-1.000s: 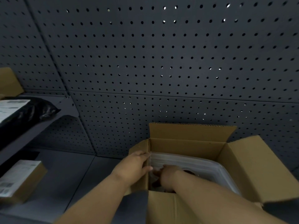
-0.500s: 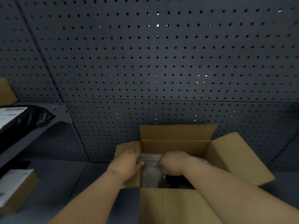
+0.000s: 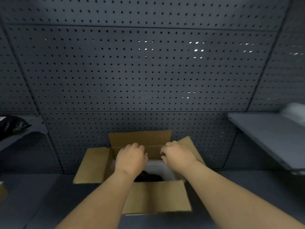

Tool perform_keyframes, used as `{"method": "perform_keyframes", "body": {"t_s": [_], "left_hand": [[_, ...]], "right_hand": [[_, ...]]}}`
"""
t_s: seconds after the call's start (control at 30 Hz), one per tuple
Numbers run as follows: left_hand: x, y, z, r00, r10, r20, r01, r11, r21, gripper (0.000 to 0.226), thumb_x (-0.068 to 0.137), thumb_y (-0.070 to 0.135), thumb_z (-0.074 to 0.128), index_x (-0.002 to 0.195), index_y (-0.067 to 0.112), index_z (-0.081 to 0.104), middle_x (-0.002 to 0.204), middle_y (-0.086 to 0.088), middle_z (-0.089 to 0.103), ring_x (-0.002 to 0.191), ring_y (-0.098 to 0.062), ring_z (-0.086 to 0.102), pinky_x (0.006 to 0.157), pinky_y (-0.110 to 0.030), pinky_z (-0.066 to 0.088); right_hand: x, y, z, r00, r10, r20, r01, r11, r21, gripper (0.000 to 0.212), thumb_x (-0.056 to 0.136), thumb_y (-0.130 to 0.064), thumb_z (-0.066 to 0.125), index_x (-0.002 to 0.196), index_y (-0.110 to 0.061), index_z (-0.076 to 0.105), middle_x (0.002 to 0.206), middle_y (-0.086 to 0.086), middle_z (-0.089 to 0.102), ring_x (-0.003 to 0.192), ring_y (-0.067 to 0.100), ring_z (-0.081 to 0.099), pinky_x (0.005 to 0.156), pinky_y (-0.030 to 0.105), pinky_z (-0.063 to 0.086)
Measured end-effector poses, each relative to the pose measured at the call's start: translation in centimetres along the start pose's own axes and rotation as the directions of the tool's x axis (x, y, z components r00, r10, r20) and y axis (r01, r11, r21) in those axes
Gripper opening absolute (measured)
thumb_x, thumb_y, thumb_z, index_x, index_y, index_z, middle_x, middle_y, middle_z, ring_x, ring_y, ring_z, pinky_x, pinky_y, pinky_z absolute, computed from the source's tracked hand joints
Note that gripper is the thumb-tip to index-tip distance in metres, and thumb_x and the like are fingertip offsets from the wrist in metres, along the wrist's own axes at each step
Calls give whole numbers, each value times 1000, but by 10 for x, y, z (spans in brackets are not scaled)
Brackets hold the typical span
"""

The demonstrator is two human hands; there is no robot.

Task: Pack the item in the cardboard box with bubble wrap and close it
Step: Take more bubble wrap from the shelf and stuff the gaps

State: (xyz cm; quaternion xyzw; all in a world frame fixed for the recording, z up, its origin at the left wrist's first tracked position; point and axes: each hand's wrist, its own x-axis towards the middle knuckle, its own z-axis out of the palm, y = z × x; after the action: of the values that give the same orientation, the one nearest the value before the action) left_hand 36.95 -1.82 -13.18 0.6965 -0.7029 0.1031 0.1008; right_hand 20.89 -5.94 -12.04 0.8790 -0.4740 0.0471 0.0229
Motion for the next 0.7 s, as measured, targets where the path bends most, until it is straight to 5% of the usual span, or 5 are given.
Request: {"method": "perform_keyframes", "body": {"t_s": [0.37,0.7], "left_hand": [[-53,151,-34,998,10,-60,-14,998,-64,33,97,37,37,107,17,61,106,-1,61,99,-20,58,78,-33,45],[-63,211,-57,987,117,-111,-124,991,-56,32,98,37,36,104,18,61,108,-2,62,100,-20,58,80,-33,45]], "right_hand": [[-142,85,-33,984,73,-160,-79,996,-30,32,98,-25,41,115,-13,65,119,4,60,113,24,50,92,34,43],[-198,115,-74,960,185,-209,-195,980,-30,31,97,-28,44,119,-15,62,121,5,60,115,25,50,95,36,43]]}}
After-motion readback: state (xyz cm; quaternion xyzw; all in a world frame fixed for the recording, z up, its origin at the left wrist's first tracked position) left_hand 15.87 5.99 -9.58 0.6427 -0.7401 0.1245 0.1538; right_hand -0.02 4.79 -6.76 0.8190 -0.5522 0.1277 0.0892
